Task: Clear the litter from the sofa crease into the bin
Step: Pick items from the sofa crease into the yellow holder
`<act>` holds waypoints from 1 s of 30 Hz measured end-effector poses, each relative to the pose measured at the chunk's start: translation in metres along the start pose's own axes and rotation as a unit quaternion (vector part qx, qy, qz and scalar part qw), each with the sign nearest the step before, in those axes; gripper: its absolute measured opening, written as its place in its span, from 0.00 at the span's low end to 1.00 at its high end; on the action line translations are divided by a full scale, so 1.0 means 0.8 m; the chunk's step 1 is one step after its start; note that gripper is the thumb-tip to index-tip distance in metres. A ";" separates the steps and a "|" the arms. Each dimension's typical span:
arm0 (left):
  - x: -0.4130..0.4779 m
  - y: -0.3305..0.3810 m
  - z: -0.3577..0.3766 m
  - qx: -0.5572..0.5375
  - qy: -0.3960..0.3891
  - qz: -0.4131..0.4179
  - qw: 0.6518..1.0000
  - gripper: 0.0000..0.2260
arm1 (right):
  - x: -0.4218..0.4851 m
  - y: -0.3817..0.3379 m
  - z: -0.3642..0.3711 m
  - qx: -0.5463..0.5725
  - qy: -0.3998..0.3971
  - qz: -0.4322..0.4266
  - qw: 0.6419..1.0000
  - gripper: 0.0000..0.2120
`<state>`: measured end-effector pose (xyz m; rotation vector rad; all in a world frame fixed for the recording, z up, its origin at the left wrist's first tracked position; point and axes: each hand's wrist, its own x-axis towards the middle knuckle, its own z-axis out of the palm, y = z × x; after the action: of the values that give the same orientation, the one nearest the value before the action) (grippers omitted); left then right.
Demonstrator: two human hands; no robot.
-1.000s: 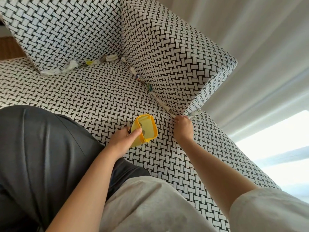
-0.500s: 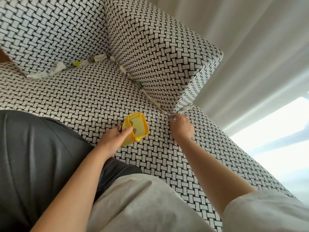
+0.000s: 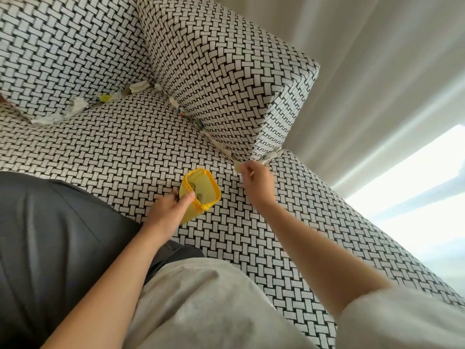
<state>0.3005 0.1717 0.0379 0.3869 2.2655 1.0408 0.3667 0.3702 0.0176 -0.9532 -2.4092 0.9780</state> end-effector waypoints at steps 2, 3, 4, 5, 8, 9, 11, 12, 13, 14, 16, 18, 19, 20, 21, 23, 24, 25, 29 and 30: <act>-0.001 0.002 0.004 0.005 0.004 0.000 1.000 0.27 | -0.036 -0.029 -0.009 0.192 0.027 -0.001 0.981 0.07; -0.002 0.003 0.006 0.005 0.007 0.001 1.000 0.26 | -0.053 -0.041 -0.014 0.229 0.022 -0.018 0.973 0.07; -0.002 0.004 0.008 0.009 0.009 0.005 1.000 0.25 | -0.065 -0.049 -0.017 0.232 0.005 -0.042 0.972 0.07; -0.004 0.005 0.010 0.012 0.008 0.006 1.000 0.25 | -0.074 -0.052 -0.020 0.205 -0.019 -0.065 0.976 0.06; -0.009 0.006 0.016 0.011 -0.004 0.014 1.000 0.33 | -0.069 -0.038 -0.018 0.120 -0.021 -0.086 0.989 0.07; -0.011 0.007 0.016 0.015 -0.010 0.015 1.000 0.36 | -0.061 -0.031 -0.020 0.125 0.012 -0.066 0.990 0.07; -0.012 0.010 0.016 0.020 -0.015 0.016 1.000 0.36 | -0.038 -0.007 -0.025 0.109 0.066 -0.004 0.992 0.07; -0.012 0.010 0.016 0.016 -0.014 0.015 1.000 0.34 | -0.024 0.010 -0.028 0.075 0.076 0.035 0.994 0.06; -0.012 0.010 0.015 0.009 -0.016 0.014 1.000 0.32 | -0.011 0.029 -0.031 0.028 0.070 0.073 0.994 0.08; -0.011 0.008 0.015 0.000 -0.020 0.014 1.000 0.30 | 0.001 0.048 -0.032 -0.026 0.056 0.101 0.993 0.12; -0.010 0.005 0.014 -0.020 -0.033 0.016 0.999 0.31 | 0.019 0.072 -0.034 -0.125 0.026 0.120 0.984 0.18; -0.009 0.003 0.013 -0.042 -0.044 0.015 0.998 0.28 | 0.034 0.075 -0.034 -0.148 0.022 0.125 0.981 0.21; -0.009 0.002 0.013 -0.048 -0.046 0.014 0.998 0.26 | 0.040 0.073 -0.033 -0.145 0.023 0.136 0.980 0.22; -0.008 0.001 0.013 -0.051 -0.045 0.015 0.998 0.25 | 0.045 0.069 -0.033 -0.143 0.025 0.145 0.979 0.22; -0.007 0.000 0.012 -0.051 -0.045 0.015 0.998 0.25 | 0.049 0.067 -0.032 -0.147 0.027 0.150 0.977 0.21; -0.005 -0.001 0.012 -0.056 -0.047 0.011 0.997 0.24 | 0.052 0.065 -0.031 -0.164 0.027 0.152 0.974 0.21; -0.004 -0.001 0.011 -0.057 -0.048 0.009 0.997 0.25 | 0.052 0.065 -0.031 -0.173 0.026 0.152 0.973 0.22; -0.004 -0.001 0.011 -0.057 -0.049 0.007 0.997 0.25 | 0.052 0.065 -0.029 -0.183 0.023 0.152 0.971 0.23; -0.002 -0.002 0.011 -0.061 -0.048 0.004 0.997 0.24 | 0.057 0.062 -0.027 -0.212 0.003 0.151 0.965 0.25; -0.002 -0.001 0.011 -0.061 -0.049 0.006 0.997 0.24 | 0.059 0.061 -0.028 -0.214 -0.002 0.151 0.965 0.25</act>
<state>0.3071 0.1753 0.0332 0.3915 2.1042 1.1359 0.3677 0.4399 0.0018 -1.5036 -2.5808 0.5503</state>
